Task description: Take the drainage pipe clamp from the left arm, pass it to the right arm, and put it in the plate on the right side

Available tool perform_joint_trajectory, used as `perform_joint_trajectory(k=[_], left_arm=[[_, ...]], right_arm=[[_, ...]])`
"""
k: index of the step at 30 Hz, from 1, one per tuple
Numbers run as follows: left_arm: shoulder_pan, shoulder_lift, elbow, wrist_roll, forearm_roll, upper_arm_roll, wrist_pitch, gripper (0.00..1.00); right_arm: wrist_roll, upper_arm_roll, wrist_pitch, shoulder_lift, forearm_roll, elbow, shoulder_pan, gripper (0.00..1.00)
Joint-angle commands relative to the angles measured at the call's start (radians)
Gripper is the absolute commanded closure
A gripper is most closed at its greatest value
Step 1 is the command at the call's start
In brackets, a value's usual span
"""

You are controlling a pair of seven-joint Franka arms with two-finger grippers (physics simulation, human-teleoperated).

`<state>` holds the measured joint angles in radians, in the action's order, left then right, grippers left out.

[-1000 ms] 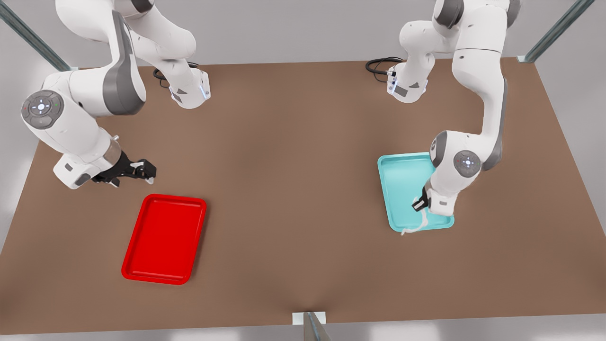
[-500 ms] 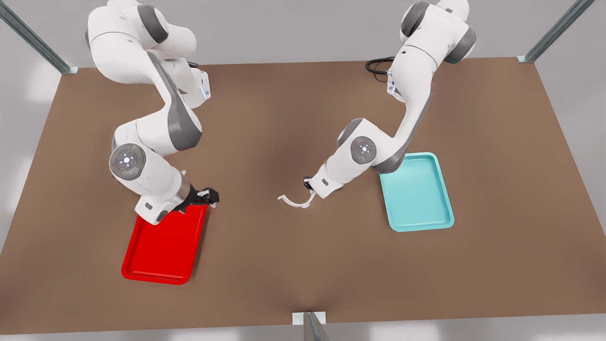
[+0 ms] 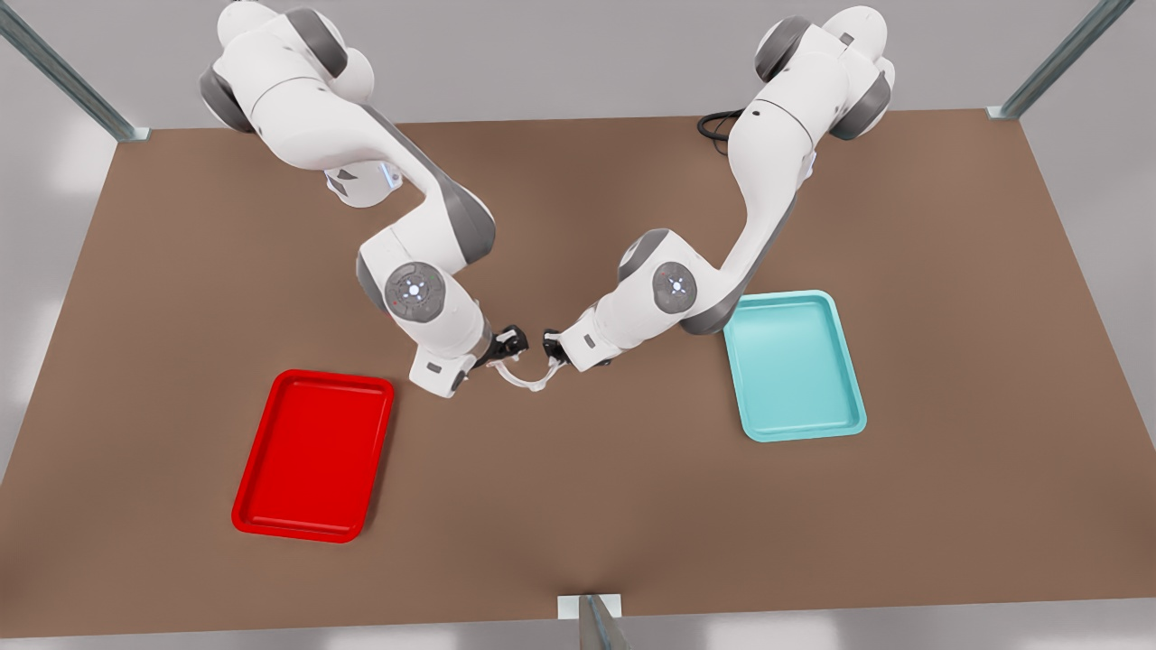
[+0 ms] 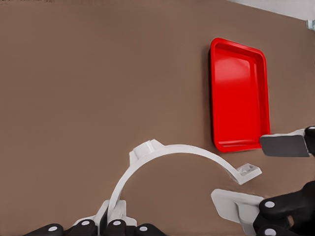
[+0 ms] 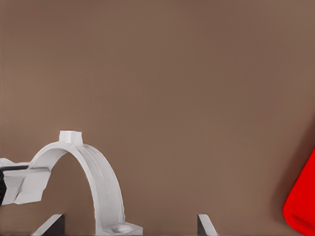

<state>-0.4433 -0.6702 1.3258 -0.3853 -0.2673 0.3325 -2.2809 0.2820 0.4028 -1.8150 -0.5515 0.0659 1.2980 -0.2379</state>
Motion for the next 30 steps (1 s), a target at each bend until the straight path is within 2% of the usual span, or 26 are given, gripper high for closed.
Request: perform_joint_trajectory(k=[1, 11, 12, 13, 15, 17, 19, 27, 28, 30], left_arm=[[0.0, 0.001, 0.0, 0.097, -0.015, 0.0, -0.012, 0.79], [0.0, -0.005, 0.0, 0.098, -0.015, -0.001, -0.012, 0.79], [0.0, -0.005, 0.0, 0.098, -0.015, -0.001, -0.012, 0.79], [0.0, -0.005, 0.0, 0.098, -0.015, -0.001, -0.012, 0.79], [0.0, -0.005, 0.0, 0.097, -0.015, 0.0, -0.012, 0.79], [0.0, -0.005, 0.0, 0.097, -0.016, 0.0, -0.012, 0.79], [-0.002, -0.003, 0.0, 0.098, -0.016, 0.0, -0.016, 0.0], [0.04, 0.024, 0.0, 0.1, -0.021, 0.01, 0.021, 0.0], [0.071, 0.038, 0.0, 0.106, -0.02, 0.016, 0.069, 0.0], [0.23, 0.061, 0.0, 0.181, -0.02, 0.099, 0.199, 0.0]], right_arm=[[-0.144, 0.011, -0.029, -0.025, -0.001, 0.001, -0.003, 0.0], [-0.161, 0.011, -0.063, -0.05, 0.002, 0.026, 0.008, 0.01], [-0.176, 0.011, -0.064, -0.05, 0.002, 0.026, 0.008, 0.4], [-0.176, 0.013, -0.066, -0.047, 0.002, 0.026, 0.008, 0.51], [-0.176, 0.011, -0.078, -0.042, 0.002, 0.026, 0.006, 0.64], [-0.176, 0.013, -0.078, -0.036, 0.002, 0.024, 0.008, 0.71], [-0.176, 0.013, -0.078, -0.024, 0.002, 0.023, 0.008, 0.79], [-0.176, 0.011, -0.078, -0.021, 0.003, 0.024, 0.028, 0.79], [-0.176, 0.01, -0.072, -0.018, 0.009, 0.026, 0.041, 0.79], [-0.17, 0.008, -0.066, -0.005, 0.06, 0.043, 0.069, 0.79]])
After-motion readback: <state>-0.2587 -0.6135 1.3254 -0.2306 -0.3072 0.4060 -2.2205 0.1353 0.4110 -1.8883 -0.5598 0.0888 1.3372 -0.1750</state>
